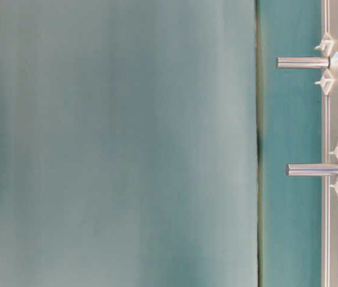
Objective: Find the location of the shaft and insert the large gear.
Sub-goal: 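Move the left gripper over the blue gear's hub and lower it, then close the left gripper on the blue gear's hub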
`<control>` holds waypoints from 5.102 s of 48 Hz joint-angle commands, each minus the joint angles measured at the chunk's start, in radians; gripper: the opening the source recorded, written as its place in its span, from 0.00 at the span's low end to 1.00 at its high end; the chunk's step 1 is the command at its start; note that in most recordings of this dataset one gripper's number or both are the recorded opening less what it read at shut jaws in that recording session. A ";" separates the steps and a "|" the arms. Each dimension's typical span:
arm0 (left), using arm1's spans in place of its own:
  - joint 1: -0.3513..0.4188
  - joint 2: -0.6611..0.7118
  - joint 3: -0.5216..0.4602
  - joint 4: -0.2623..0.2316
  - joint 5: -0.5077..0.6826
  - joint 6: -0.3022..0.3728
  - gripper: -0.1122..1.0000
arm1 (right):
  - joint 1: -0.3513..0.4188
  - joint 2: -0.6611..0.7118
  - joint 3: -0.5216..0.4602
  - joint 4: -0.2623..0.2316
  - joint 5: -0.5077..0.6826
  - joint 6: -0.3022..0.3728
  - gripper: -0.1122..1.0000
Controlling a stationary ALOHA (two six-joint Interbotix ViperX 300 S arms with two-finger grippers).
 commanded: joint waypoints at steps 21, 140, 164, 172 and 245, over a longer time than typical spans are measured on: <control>-0.046 0.268 -0.193 0.002 0.117 -0.005 0.11 | 0.002 0.002 -0.008 0.002 0.014 0.012 0.11; -0.103 0.908 -0.759 0.006 0.609 -0.005 0.11 | -0.011 -0.067 0.046 0.002 0.057 0.014 0.11; -0.103 0.910 -0.752 0.006 0.600 0.029 0.14 | -0.011 -0.067 0.046 0.002 0.058 0.012 0.11; -0.103 0.910 -0.747 0.006 0.574 0.032 0.38 | -0.011 -0.067 0.049 0.002 0.058 0.012 0.11; -0.083 0.971 -0.742 0.006 0.554 0.015 0.94 | -0.011 -0.071 0.060 0.002 0.080 0.014 0.11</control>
